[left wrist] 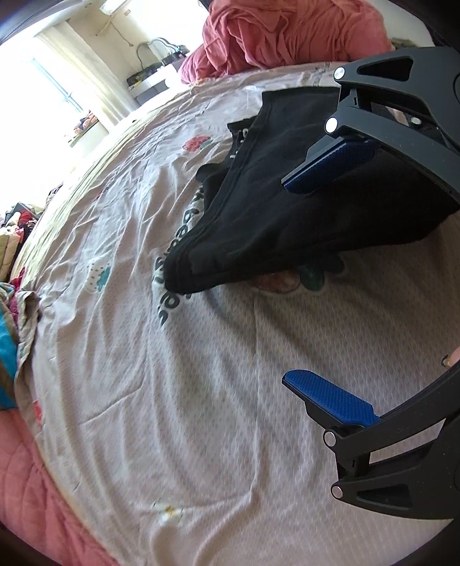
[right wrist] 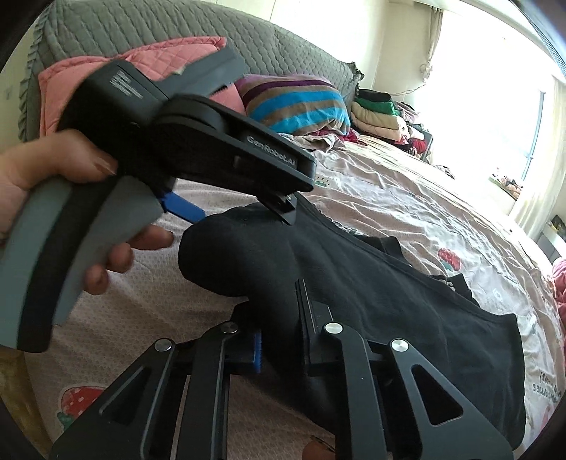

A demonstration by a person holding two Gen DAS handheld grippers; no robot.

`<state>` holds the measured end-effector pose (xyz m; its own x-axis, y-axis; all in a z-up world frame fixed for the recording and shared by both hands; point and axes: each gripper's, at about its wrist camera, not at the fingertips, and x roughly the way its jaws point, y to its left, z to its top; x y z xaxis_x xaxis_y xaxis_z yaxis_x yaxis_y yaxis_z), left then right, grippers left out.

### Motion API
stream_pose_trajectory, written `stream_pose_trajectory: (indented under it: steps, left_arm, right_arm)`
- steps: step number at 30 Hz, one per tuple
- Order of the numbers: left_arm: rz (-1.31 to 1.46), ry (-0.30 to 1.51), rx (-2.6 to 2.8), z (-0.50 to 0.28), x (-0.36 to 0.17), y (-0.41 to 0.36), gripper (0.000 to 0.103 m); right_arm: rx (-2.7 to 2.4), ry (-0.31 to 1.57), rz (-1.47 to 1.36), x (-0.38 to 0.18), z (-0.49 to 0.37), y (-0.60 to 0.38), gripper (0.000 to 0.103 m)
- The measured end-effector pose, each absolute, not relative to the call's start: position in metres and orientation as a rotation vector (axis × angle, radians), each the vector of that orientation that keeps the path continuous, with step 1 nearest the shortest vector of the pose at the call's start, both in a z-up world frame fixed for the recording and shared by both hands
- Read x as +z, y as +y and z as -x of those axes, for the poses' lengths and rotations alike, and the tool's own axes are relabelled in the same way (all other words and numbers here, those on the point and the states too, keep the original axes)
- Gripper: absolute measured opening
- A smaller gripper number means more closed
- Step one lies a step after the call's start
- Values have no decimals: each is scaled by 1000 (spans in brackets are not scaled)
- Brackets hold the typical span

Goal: Fold small clothes
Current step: 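Close the right tool on the sweatshirt edge while the left tool grasps beside it, then lift the gripped edge with both tools and fold it over the bundle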

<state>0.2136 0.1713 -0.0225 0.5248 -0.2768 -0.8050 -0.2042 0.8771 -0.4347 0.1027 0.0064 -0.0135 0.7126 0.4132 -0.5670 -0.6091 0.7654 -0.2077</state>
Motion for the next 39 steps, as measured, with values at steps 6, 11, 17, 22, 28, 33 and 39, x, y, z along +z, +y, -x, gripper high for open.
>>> stream_pose_trajectory:
  steps: [6,11,17,22,28,33,39]
  left_arm:
    - [571,1055,-69,-223,-30,166,93]
    - [587,1053,-96,-229,-29,159,93]
    - [581,1033,-126,-233,-24,148,92]
    - [566,1012,-154,-231,-17,136,52]
    - [561,976,-168,-225,-4,127,24]
    - [521,947,-179,-219,13,114,21]
    - [481,921,-196,-215,32,97,21]
  right_arm:
    - [595,527,350,-8,-99,-3,13]
    - [597,522,324,-6,-102,-10,12]
    - [599,505,307,-4,-101,-18,11]
    - [597,495,291,-2,-98,-25,9]
    - [588,476,263,4,-95,-36,9]
    - [570,447,225,12,-90,-49,8]
    - [548,426,187,21,-85,-66,8]
